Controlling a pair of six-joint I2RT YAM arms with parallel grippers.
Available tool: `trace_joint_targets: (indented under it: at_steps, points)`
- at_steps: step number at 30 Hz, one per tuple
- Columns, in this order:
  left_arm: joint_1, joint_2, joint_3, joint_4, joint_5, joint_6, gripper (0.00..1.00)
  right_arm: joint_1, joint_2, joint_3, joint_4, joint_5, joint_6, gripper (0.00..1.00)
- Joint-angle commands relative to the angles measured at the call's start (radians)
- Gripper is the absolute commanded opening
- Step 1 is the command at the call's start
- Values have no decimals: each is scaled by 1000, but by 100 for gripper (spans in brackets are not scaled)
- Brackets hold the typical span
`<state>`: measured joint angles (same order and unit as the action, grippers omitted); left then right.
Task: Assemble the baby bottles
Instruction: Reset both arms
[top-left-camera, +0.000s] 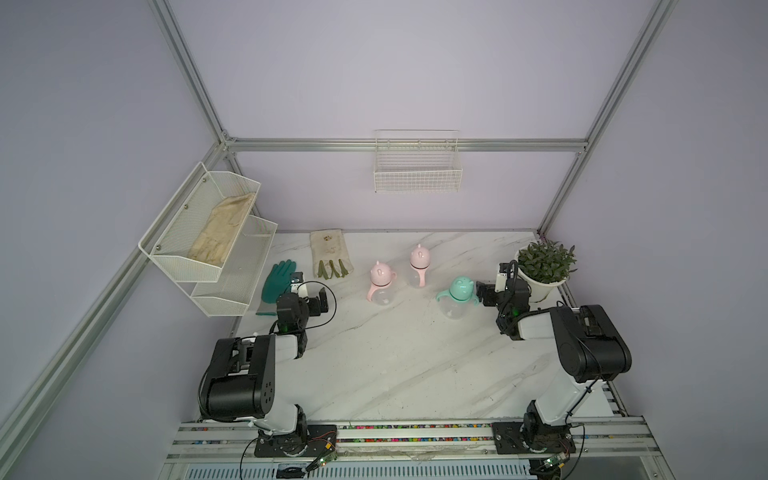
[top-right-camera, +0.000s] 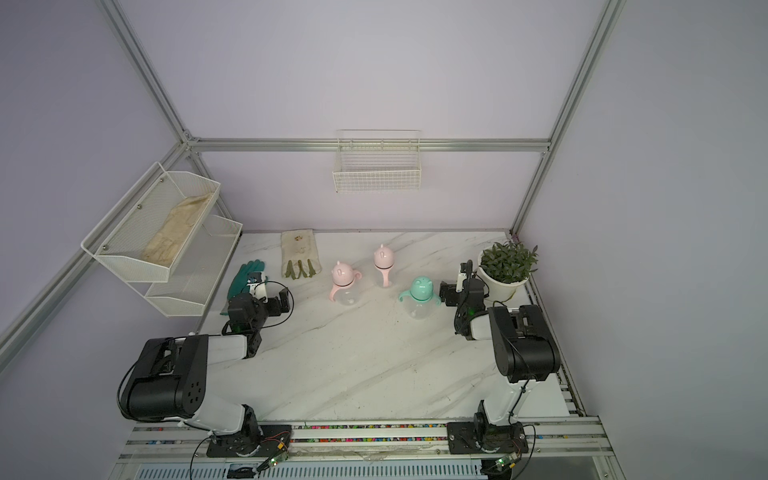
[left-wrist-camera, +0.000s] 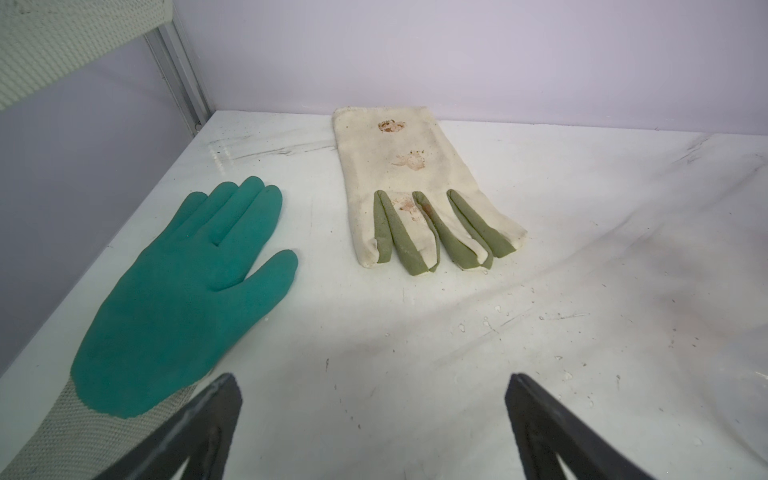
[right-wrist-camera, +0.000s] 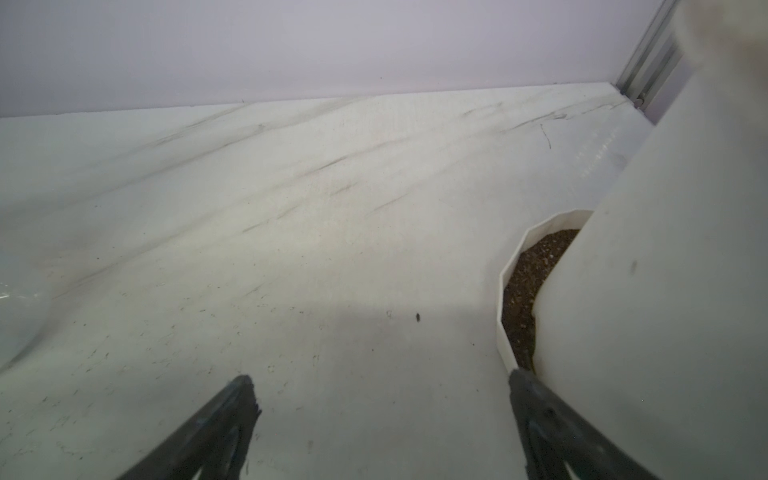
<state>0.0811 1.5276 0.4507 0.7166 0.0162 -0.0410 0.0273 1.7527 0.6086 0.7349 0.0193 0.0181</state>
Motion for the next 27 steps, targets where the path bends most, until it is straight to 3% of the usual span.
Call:
trace_joint_targets:
  at_steps: [1, 6, 8, 27]
  points:
    - [-3, 7, 19, 29, -21, 13, 100, -23, -3, -15, 99, -51, 7, 97]
    - [-3, 6, 20, 29, -22, 14, 100, -27, 37, -158, 420, -62, 15, 97]
    - [-3, 7, 20, 29, -22, 13, 100, -27, 21, -134, 322, -61, 6, 97]
    - [-3, 8, 23, 24, -24, 13, 100, -27, 24, -140, 348, -51, 8, 97]
